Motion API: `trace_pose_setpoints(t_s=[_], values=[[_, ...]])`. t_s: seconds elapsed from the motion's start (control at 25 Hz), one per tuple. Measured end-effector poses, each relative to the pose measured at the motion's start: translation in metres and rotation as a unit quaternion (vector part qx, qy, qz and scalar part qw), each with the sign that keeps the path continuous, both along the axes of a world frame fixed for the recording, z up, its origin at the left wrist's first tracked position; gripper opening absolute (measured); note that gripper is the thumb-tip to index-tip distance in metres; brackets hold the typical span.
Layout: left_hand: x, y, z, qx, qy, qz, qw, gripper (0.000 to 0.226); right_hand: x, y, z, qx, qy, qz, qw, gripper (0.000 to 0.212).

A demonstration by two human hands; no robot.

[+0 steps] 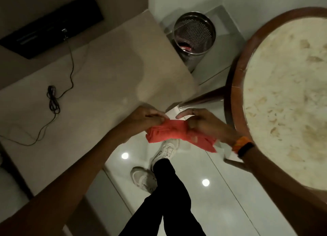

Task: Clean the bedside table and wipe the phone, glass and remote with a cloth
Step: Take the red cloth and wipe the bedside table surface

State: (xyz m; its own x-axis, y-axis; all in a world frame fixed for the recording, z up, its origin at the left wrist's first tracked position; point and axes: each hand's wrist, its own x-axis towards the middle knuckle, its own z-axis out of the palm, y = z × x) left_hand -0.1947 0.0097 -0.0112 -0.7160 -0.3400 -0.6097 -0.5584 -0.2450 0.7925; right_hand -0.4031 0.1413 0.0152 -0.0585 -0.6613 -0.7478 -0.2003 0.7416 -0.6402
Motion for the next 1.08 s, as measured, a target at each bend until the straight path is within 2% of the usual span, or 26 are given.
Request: trace_pose_setpoints(t_s=[0.08, 0.2, 0.28, 0.36, 0.4, 0.44, 0.48, 0.52, 0.56, 0.64, 0.72, 0.84, 0.96, 1.08], values=[[-0.046, 0.004, 0.021, 0.015, 0.060, -0.003, 0.998, 0.020, -0.042, 0.021, 0.032, 0.005, -0.057, -0.053, 0.997, 0.043], [-0.134, 0.025, 0.050, 0.058, 0.100, -0.007, 0.993, 0.055, -0.111, 0.068, 0.071, 0.000, -0.089, -0.141, 0.986, 0.037], [-0.191, 0.047, 0.060, 0.036, 0.132, -0.005, 0.991, 0.052, -0.148, 0.103, 0.083, -0.003, -0.040, -0.212, 0.976, 0.038], [-0.236, 0.072, 0.062, -0.089, 0.159, -0.048, 0.982, 0.042, -0.177, 0.140, 0.082, -0.021, 0.121, -0.257, 0.959, 0.026], [-0.249, 0.085, 0.059, -0.204, 0.157, -0.105, 0.961, 0.048, -0.184, 0.157, 0.078, -0.027, 0.231, -0.254, 0.939, 0.023], [-0.255, 0.098, 0.053, -0.341, 0.144, -0.174, 0.913, 0.055, -0.182, 0.170, 0.071, -0.030, 0.339, -0.229, 0.912, 0.029], [-0.257, 0.109, 0.048, -0.461, 0.131, -0.230, 0.847, 0.058, -0.176, 0.180, 0.062, -0.039, 0.426, -0.186, 0.884, 0.039], [-0.258, 0.120, 0.042, -0.535, 0.130, -0.269, 0.790, 0.058, -0.165, 0.188, 0.053, -0.048, 0.485, -0.143, 0.861, 0.046], [-0.258, 0.128, 0.036, -0.569, 0.129, -0.309, 0.751, 0.058, -0.150, 0.190, 0.041, -0.059, 0.519, -0.104, 0.847, 0.050], [-0.254, 0.139, 0.022, -0.583, 0.108, -0.374, 0.713, 0.061, -0.119, 0.187, 0.018, -0.050, 0.541, -0.043, 0.838, 0.057], [-0.250, 0.140, 0.011, -0.592, 0.098, -0.378, 0.705, 0.060, -0.102, 0.180, 0.003, -0.033, 0.538, -0.051, 0.841, 0.062], [-0.235, 0.133, 0.003, -0.603, 0.105, -0.304, 0.731, 0.056, -0.101, 0.174, 0.001, -0.039, 0.555, -0.077, 0.827, 0.063], [-0.207, 0.113, 0.000, -0.606, 0.082, -0.218, 0.761, 0.056, -0.095, 0.152, 0.007, -0.094, 0.581, -0.049, 0.807, 0.058], [-0.160, 0.086, -0.003, -0.601, 0.035, -0.129, 0.788, 0.058, -0.073, 0.105, 0.006, -0.172, 0.564, -0.007, 0.808, 0.056]])
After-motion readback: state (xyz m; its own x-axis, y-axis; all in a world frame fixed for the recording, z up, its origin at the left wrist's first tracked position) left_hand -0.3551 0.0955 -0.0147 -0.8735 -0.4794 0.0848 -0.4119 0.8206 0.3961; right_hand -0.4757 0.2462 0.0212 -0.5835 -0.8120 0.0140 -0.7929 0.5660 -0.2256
